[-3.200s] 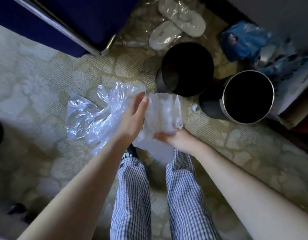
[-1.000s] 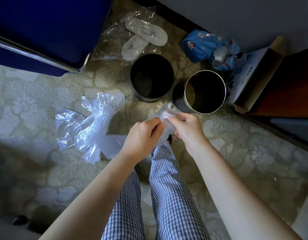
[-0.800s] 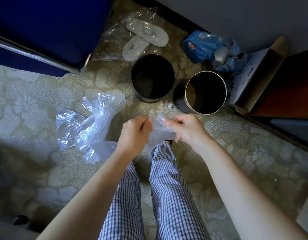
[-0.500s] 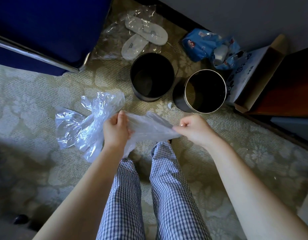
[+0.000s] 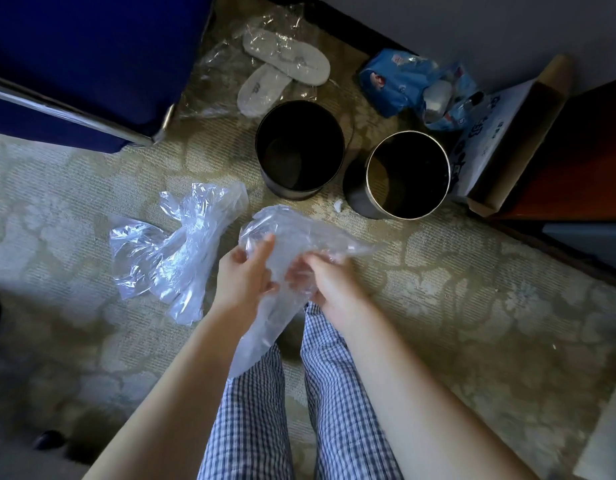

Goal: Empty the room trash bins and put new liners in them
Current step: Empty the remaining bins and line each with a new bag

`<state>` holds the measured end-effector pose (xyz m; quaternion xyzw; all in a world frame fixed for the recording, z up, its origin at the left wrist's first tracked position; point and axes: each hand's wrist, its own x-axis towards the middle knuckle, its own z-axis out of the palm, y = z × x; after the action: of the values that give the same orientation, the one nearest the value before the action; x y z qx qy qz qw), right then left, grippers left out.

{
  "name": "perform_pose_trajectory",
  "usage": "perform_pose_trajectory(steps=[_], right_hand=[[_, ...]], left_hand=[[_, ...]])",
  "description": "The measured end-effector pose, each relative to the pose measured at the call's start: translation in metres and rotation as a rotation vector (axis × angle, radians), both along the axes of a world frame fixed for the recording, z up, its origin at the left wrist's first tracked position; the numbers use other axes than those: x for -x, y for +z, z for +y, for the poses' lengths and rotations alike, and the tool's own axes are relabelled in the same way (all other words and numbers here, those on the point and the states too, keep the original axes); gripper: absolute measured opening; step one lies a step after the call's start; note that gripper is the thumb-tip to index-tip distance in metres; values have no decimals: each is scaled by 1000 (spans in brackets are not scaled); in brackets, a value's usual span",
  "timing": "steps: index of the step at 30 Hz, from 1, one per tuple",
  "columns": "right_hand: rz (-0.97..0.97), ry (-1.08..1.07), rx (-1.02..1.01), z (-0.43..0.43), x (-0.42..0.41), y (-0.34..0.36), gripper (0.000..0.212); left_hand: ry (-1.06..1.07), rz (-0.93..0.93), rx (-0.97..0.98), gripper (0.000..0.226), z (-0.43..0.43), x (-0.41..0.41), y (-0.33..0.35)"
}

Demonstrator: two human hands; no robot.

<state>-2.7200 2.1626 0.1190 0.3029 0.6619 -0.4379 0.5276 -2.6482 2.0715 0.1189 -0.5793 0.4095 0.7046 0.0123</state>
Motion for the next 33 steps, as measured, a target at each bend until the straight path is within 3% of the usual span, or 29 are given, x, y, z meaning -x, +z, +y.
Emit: perform_pose_trajectory(steps=[2, 4, 9, 13, 16, 18, 20, 23, 26, 29, 33], right_hand=[[19, -173, -22, 3, 7, 0, 12], [88, -159, -87, 17, 20, 1, 10], [314, 318, -278, 67, 61, 1, 15], [325, 658, -469, 114, 89, -7, 25], [359, 719, -571, 131, 102, -10, 18], [438, 711, -637, 133, 108, -9, 11], [495, 670, -672, 131, 110, -9, 16], [451, 417, -551, 126, 105, -9, 22], [353, 143, -375, 120, 93, -7, 25], [388, 292, -355, 116, 80, -14, 31], [467, 679, -515, 115, 72, -20, 54]], left_hand=[[-240, -71, 116, 30, -3, -4, -3], [-289, -188, 200, 28, -10, -8, -9], [-14, -328, 77, 31, -49, -30, -28], [-47, -400, 147, 33, -73, -49, -30], [-319, -581, 352, 28, -84, -59, -33], [-290, -644, 449, 17, -89, -62, -36], [-107, -630, 390, 23, -90, -64, -38], [119, -466, 85, 29, -82, -59, -37], [109, -420, 54, 26, -63, -45, -34], [-71, -405, 79, 26, -45, -32, -37], [-304, -397, 190, 22, -26, -14, -38]])
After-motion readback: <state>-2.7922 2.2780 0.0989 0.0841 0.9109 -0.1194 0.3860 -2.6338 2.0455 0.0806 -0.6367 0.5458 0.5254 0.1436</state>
